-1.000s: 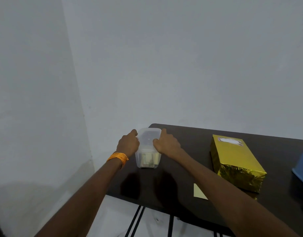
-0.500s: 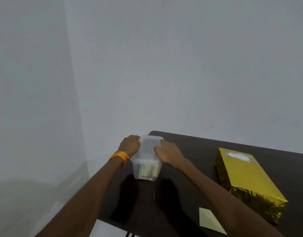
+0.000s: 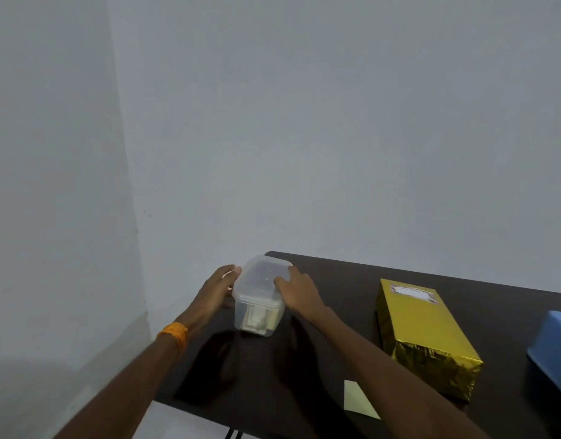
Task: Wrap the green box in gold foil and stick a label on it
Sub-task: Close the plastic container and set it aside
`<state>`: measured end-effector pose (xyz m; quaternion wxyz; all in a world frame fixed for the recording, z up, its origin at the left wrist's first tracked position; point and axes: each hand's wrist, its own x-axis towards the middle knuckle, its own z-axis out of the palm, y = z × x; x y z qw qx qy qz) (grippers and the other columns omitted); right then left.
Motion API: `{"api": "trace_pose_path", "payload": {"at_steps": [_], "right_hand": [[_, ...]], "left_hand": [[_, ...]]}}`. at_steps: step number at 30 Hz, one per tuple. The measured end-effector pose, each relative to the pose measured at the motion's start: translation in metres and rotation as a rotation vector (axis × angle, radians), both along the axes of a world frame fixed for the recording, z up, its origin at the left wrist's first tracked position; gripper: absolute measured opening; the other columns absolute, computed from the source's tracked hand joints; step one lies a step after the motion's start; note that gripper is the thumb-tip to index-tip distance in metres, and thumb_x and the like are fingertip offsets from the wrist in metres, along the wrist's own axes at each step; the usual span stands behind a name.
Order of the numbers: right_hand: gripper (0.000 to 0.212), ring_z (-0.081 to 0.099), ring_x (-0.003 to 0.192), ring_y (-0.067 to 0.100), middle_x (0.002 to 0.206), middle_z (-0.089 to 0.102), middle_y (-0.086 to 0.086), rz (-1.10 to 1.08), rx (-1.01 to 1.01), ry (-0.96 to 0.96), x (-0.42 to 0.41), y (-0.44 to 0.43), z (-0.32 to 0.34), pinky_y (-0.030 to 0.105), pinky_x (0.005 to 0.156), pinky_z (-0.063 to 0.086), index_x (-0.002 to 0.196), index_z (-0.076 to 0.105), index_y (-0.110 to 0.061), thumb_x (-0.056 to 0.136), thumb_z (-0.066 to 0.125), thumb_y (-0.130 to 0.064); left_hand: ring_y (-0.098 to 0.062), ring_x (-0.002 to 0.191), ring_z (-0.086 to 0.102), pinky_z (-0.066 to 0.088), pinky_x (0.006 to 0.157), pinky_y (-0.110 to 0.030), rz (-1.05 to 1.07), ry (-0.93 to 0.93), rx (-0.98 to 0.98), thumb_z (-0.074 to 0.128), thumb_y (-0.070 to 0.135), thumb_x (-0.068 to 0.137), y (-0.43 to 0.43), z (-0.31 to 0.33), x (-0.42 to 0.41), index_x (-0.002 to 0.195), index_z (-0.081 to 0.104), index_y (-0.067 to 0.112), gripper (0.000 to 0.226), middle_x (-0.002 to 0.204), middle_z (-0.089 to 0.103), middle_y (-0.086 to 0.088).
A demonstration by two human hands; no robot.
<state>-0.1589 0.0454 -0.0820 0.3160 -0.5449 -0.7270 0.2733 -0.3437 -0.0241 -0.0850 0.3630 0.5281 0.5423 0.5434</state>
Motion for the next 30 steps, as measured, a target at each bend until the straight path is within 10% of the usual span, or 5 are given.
{"api": "trace_pose_path", "payload": {"at_steps": [9,15,30], "right_hand": [[0.054,0.063,0.105,0.016,0.118,0.062,-0.001,0.036,-0.085,0.438,0.009,-0.043,-0.007,0.034,0.091,0.053,0.123,0.044,-0.020,0.083,0.066,-0.048],[0.058,0.063,0.096,-0.002,0.108,0.065,-0.017,0.193,-0.054,0.334,0.025,-0.052,-0.033,0.009,0.074,0.048,0.117,0.053,-0.029,0.071,0.087,-0.021],[0.030,0.070,0.089,0.012,0.100,0.074,0.000,0.010,0.149,0.112,0.002,0.077,-0.062,0.036,0.084,0.058,0.107,0.071,-0.010,0.079,0.073,-0.018]], "left_hand": [[-0.007,0.102,0.068,0.058,0.080,-0.025,-0.089,0.181,0.051,0.097,0.027,0.055,-0.012,-0.028,-0.005,0.126,0.056,0.025,0.083,0.115,0.070,0.007],[-0.011,0.104,0.070,0.056,0.092,-0.034,-0.055,0.213,0.030,0.097,0.035,0.047,0.009,-0.045,-0.002,0.121,0.065,0.021,0.082,0.112,0.074,0.007],[-0.010,0.110,0.067,0.054,0.096,-0.030,-0.097,0.211,0.016,0.087,0.030,0.052,0.124,-0.048,-0.003,0.130,0.060,0.019,0.083,0.122,0.070,0.005]]}}
